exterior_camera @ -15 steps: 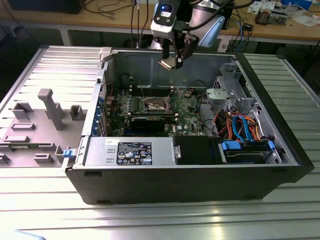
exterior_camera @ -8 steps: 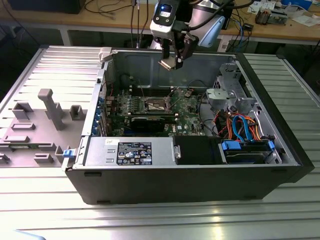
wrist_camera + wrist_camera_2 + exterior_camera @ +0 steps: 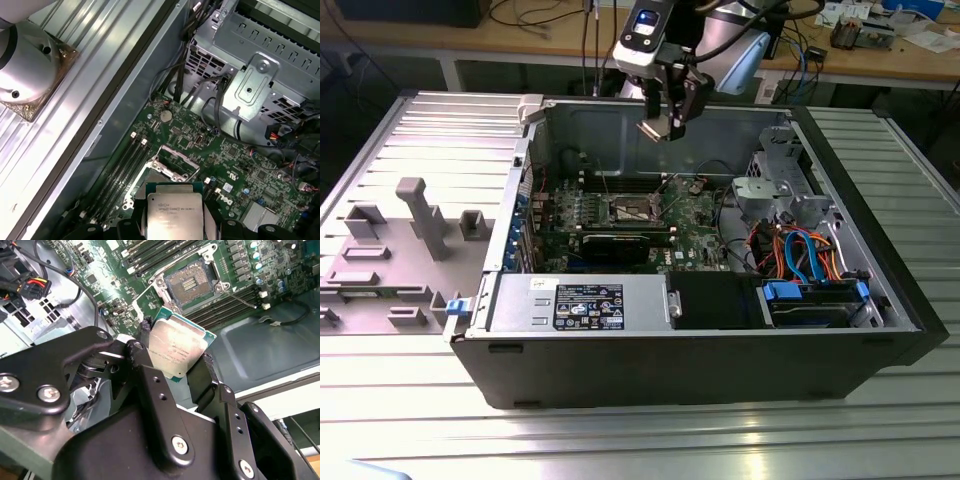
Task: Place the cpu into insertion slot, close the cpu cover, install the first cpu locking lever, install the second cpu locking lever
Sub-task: 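Place the cpu into insertion slot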
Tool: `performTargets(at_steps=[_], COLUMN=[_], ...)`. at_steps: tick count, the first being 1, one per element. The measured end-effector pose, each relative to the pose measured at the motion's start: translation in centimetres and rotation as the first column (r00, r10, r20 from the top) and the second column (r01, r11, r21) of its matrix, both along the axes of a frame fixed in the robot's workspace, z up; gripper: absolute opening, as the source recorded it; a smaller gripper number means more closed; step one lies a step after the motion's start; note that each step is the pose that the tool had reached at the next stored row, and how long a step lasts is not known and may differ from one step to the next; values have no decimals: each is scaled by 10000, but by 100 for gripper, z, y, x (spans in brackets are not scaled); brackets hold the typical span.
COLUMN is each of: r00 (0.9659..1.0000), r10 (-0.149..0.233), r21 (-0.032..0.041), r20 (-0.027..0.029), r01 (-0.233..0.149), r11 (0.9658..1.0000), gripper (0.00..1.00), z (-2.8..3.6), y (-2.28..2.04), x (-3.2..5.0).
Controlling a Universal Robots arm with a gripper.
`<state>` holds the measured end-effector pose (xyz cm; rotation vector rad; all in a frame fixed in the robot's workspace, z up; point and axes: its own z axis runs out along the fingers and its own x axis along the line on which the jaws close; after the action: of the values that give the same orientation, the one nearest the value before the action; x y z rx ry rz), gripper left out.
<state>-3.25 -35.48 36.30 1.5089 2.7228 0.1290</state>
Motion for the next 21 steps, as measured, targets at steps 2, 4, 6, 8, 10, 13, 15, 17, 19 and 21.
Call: performTargets(at_steps=[2,4,6,8,10,13,15,17,19,21], r00=[10000,10000,10000,10000,10000,9997,9990,9972,9948,9927], r10=[-35,-46,-46,-47,-54,-236,-442,-749,-1017,-1207], r21=[2,3,2,2,2,1,3,3,2,2], r20=[1,1,1,0,0,0,1,1,0,-1], r01=[35,46,46,47,54,236,442,749,1017,1207], r11=[10000,10000,10000,10000,10000,9997,9990,9972,9948,9927], gripper=[54,54,54,54,54,54,54,54,54,54], z=[-3,-3,-2,-2,-2,-2,-5,-8,-11,-16], y=[0,1,0,0,0,0,0,0,0,0], x=[-30,-40,-40,-40,-40,-41,-40,-40,-40,-40])
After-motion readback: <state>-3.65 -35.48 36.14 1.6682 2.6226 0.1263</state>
